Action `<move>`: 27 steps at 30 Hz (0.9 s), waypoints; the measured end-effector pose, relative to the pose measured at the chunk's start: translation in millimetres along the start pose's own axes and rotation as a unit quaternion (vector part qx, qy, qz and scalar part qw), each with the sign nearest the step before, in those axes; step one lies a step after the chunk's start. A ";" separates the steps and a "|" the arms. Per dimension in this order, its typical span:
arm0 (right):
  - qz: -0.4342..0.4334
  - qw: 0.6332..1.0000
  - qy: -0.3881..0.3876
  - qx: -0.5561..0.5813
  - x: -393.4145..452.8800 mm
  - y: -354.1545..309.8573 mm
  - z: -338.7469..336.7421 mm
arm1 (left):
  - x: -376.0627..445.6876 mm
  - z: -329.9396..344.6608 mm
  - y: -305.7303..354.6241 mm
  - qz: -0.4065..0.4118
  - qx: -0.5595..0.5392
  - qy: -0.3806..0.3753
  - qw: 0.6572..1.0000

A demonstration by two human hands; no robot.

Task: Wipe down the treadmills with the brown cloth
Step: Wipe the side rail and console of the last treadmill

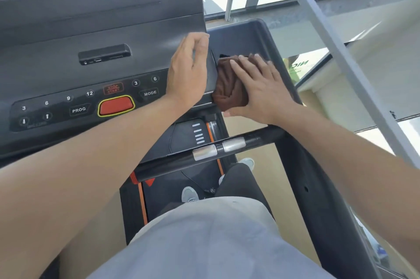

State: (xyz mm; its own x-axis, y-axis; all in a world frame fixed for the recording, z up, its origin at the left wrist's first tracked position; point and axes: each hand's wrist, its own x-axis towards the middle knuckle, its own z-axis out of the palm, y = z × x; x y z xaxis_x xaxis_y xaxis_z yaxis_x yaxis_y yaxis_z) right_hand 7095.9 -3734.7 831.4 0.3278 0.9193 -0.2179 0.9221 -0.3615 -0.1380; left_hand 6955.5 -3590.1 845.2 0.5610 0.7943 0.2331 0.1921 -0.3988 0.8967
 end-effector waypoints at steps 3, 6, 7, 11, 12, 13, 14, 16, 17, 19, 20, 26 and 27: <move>-0.010 0.997 0.076 -0.019 9.9 -6.1 30.5 | 4.3 -10.2 -3.4 0.008 -0.001 0.016 1.000; 0.023 0.980 0.182 0.077 7.1 -42.2 46.6 | 8.6 -16.2 -4.4 0.020 -0.005 0.039 0.999; 0.032 0.971 0.213 0.107 5.2 -57.6 52.2 | 10.5 -15.9 -4.4 0.022 -0.007 0.047 0.999; 0.036 0.952 0.270 0.139 15.8 -96.6 60.3 | 19.2 -3.6 1.0 0.032 -0.024 0.050 0.998; 0.046 0.951 0.269 0.144 21.4 -98.0 57.3 | 21.1 0.7 3.6 0.035 -0.028 0.044 0.998; 0.064 0.951 0.260 0.152 27.2 -97.4 53.7 | 23.5 5.3 6.1 0.038 -0.029 0.038 0.998; 0.091 0.952 0.244 0.163 33.7 -95.1 48.8 | 25.9 9.5 8.1 0.041 -0.030 0.032 0.998; 0.150 0.947 0.213 0.186 50.9 -83.5 37.3 | 31.8 18.0 10.2 0.045 -0.028 0.024 0.998; 0.172 0.944 0.204 0.193 61.3 -74.9 31.7 | 35.1 22.4 9.9 0.043 -0.028 0.021 0.998; 0.194 0.941 0.193 0.199 83.3 -53.9 20.6 | 41.8 30.4 8.6 0.034 -0.024 0.016 0.999; 0.201 0.941 0.193 0.193 95.4 -42.5 16.5 | 45.9 34.3 8.4 0.025 -0.020 0.014 0.999; 0.142 0.972 0.166 0.084 163.7 1.4 -9.7 | 74.5 58.6 3.7 -0.007 0.032 0.014 0.999; 0.139 0.975 0.158 0.076 174.2 5.9 -13.6 | 77.1 63.4 1.5 -0.010 0.037 0.012 0.999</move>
State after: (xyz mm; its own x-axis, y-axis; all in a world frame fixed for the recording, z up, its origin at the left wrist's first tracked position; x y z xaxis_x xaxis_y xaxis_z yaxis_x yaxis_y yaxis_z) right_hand 7161.2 -3574.5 805.8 0.6302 0.7755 0.0383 0.7550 -0.6006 -0.2630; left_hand 7050.1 -3558.5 840.6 0.5377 0.8125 0.2251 0.2625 -0.4150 0.8711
